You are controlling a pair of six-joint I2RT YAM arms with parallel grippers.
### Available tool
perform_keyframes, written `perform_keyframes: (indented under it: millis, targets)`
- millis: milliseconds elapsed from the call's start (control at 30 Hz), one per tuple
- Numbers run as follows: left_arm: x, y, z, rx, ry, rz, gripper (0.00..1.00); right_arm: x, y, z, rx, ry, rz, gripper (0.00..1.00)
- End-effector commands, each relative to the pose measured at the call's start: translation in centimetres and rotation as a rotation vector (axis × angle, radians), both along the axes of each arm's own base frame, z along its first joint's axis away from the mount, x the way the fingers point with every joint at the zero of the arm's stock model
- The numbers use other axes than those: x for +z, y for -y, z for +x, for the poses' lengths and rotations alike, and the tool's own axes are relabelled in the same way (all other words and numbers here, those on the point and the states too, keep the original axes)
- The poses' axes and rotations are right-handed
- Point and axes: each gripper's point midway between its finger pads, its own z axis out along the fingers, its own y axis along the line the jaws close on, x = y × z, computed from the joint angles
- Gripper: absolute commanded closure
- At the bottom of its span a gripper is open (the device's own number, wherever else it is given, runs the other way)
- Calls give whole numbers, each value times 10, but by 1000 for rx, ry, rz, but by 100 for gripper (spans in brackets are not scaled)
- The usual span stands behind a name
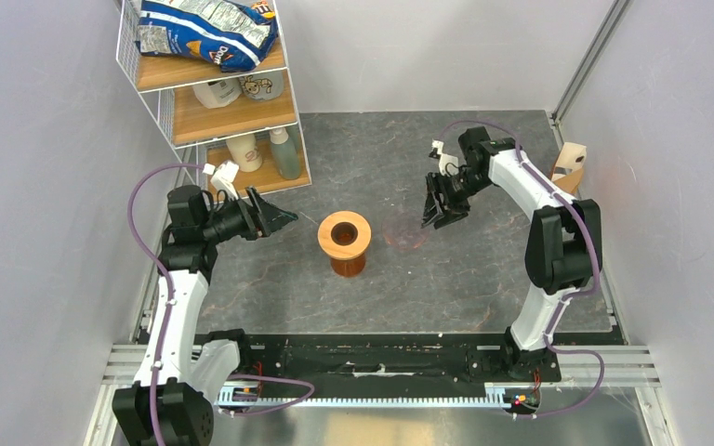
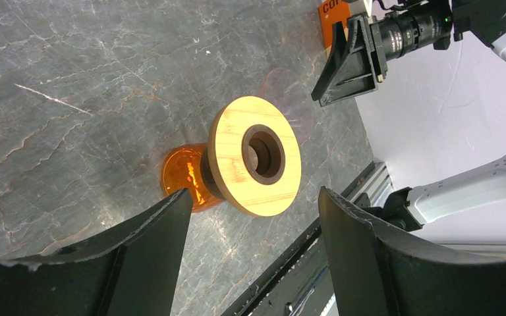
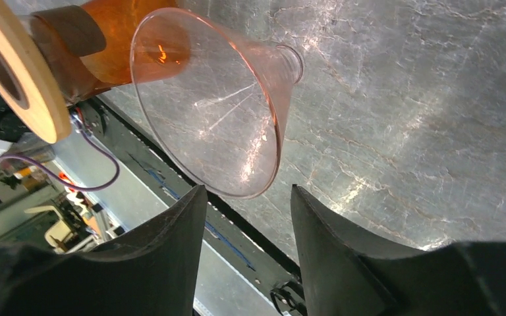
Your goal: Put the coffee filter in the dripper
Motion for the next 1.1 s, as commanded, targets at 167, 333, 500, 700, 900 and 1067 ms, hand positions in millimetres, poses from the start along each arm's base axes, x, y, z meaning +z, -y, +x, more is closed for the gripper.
perform_keyframes:
  millis: [167,333,500,700,900,1067]
  targets:
    - [1,-2,4,8,24,3,22,-25,-12,18,37,66,-126,50]
    - [2,-2,5,9,31,-1,22,-32,-11,18,17,39,-153,71]
    - [2,-2,5,11,28,-6,22,-9,-12,12,29,57,-130,100]
    - [6,-2,5,21,34,-7,22,75,-11,13,38,230,-67,100]
    - [11,-5,4,40,56,14,22,141,-27,-2,67,239,25,100]
    - [12,-7,4,60,70,20,22,160,-55,-19,169,245,22,100]
